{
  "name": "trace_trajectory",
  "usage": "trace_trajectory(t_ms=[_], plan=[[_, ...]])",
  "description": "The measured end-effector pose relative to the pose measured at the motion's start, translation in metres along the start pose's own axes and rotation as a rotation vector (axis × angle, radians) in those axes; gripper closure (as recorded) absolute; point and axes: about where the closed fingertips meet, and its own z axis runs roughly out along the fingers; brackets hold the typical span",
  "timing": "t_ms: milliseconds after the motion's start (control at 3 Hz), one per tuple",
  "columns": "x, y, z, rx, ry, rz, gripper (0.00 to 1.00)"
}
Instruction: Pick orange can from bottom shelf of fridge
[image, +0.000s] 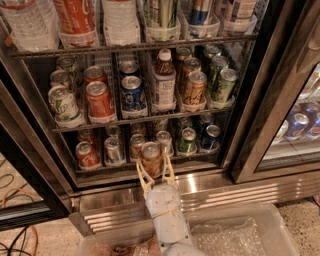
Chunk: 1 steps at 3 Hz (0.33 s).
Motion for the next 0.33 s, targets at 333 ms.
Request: trace_trajectory(t_ms=[333], plan=[[-0.0082,0.0066,-0.0207,-0.029,-0.016,0.028,1.0]])
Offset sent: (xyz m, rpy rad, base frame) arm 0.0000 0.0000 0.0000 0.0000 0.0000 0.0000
